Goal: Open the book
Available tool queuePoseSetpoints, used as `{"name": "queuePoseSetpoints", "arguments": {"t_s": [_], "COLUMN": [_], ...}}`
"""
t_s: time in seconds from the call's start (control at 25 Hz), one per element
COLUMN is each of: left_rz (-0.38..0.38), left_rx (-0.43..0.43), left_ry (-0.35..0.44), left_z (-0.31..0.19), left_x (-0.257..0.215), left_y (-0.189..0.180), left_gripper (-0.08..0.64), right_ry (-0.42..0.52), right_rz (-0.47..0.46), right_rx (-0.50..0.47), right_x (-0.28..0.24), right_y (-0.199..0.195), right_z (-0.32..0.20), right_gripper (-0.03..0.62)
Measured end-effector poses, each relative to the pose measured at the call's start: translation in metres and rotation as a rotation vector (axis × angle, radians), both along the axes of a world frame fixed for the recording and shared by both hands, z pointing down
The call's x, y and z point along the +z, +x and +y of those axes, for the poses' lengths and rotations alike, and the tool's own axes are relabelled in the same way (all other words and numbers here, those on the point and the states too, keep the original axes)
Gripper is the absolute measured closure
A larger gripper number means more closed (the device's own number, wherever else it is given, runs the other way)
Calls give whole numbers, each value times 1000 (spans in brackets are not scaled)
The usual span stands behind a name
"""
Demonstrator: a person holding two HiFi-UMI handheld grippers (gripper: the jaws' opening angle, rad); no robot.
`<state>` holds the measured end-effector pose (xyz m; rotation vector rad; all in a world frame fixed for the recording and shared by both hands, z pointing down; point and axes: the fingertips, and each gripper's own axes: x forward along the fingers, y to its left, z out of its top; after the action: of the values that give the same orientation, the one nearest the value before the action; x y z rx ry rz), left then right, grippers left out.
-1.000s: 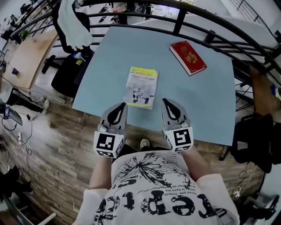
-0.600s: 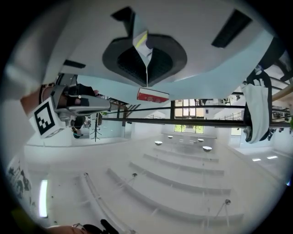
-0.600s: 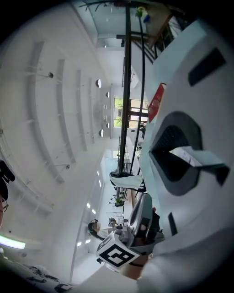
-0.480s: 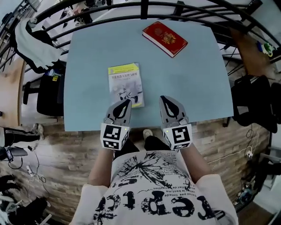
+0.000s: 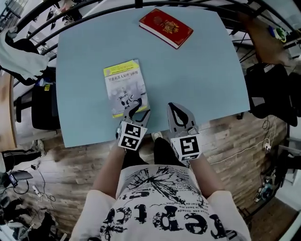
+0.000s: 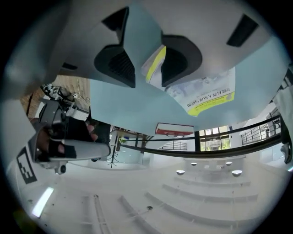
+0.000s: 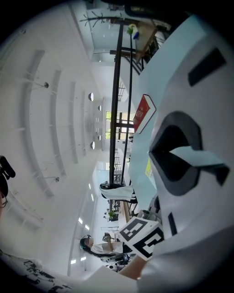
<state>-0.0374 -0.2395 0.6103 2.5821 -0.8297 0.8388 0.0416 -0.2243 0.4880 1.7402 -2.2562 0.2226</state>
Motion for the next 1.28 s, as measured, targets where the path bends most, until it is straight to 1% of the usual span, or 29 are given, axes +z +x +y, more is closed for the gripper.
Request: {"name": "queuePoseSetpoints", "arguments": {"t_s": [0.08,0.28,0.32,0.44,0.52,0.76,0.92,1.08,1.28], "left_rz": [-18,-56,-58,-57,-47,-6,29,91,191], "left_rx": [-3,-42,-50,-79,-88,-114,-148,-218,-309], "left_ry": [0,20,19,29,27,33,74,134,182], "left_z": [-2,-13,-15,-18,-18,-22,-26,-33,-35], "left_x": [13,32,33,32,30,11,-16,-53,-87], "left_y": [5,12,12,10,9,2,-10,-36,-77], "left_gripper": [382,385,401,503,514,535,538,538,538], "right_ry": [-8,-42,-46,-44,-46,-27,-6,6,27], "right_rz": [5,-2,-2,5,4,1,3,5,14], "right_rx": [8,21,20,14,12,-8,-28,-66,-124], "right_x": [6,19,21,21,20,7,-6,-17,-29], "right_y": [5,18,20,23,25,20,10,-11,-43], "right_z": [0,-2,-3,-5,-6,-14,-18,-21,-22], "right_gripper": [581,581,581,581,581,581,581,581,581]}}
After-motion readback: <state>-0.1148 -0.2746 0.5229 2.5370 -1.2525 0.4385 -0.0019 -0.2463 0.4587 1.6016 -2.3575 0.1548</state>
